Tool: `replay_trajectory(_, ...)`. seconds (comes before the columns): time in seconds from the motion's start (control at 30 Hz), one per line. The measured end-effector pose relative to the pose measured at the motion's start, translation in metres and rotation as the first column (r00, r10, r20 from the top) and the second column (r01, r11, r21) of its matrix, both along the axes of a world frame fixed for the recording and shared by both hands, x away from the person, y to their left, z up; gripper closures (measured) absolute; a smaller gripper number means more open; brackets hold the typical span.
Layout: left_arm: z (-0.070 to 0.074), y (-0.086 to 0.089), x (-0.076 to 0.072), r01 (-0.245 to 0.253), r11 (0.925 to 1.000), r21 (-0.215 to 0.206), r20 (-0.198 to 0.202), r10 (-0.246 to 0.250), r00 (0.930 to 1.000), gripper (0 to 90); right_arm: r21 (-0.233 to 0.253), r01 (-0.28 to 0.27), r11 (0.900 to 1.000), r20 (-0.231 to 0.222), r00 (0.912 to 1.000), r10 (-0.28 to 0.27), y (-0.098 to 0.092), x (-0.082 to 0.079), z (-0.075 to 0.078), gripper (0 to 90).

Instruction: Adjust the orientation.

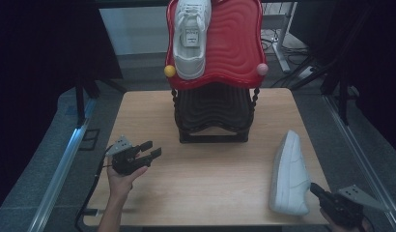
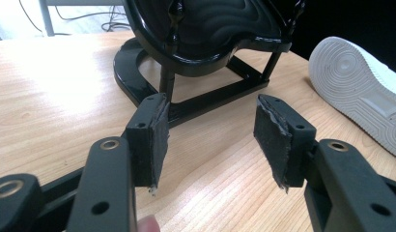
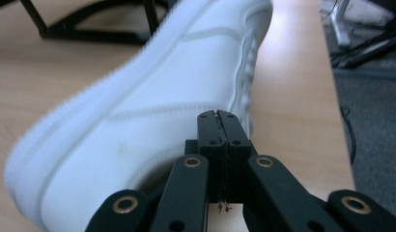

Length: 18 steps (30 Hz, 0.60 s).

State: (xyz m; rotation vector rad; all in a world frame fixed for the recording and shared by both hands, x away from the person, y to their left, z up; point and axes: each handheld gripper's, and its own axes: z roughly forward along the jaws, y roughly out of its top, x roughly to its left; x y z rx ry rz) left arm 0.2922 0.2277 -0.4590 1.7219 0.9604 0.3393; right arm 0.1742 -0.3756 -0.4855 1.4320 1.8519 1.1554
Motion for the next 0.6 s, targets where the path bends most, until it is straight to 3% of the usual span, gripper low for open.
replay_trajectory(0.1,-0.0013,0.0022,-0.0022,-0.010,0.9999,-0.006,0.004,0.010,0.9999,47.1,-0.004,-0.017,1.000,-0.032,0.9993,0.017,0.0007,0.0021,-0.0077,89.0)
replay_trajectory(0.2,-0.0029,0.0043,-0.0032,-0.011,0.9998,-0.019,-0.002,0.011,0.9999,47.1,0.014,-0.021,1.000,-0.041,0.9989,0.021,-0.0006,0.0026,-0.0070,89.1)
replay_trajectory(0.3,-0.0042,0.0045,-0.0037,-0.011,0.9996,-0.026,-0.004,0.010,0.9999,47.1,0.007,-0.045,0.999,-0.085,0.9954,0.045,-0.0029,0.0018,-0.0061,89.1)
replay_trajectory(0.4,-0.0053,0.0031,-0.0050,-0.018,0.9997,-0.018,0.002,0.018,0.9998,47.5,0.041,-0.046,0.998,-0.082,0.9954,0.049,-0.0035,0.0024,-0.0087,89.1)
replay_trajectory(0.6,-0.0075,0.0004,-0.0049,-0.018,0.9998,-0.010,-0.003,0.018,0.9998,47.4,0.050,-0.063,0.997,-0.112,0.9914,0.068,-0.0067,0.0032,-0.0103,89.2)
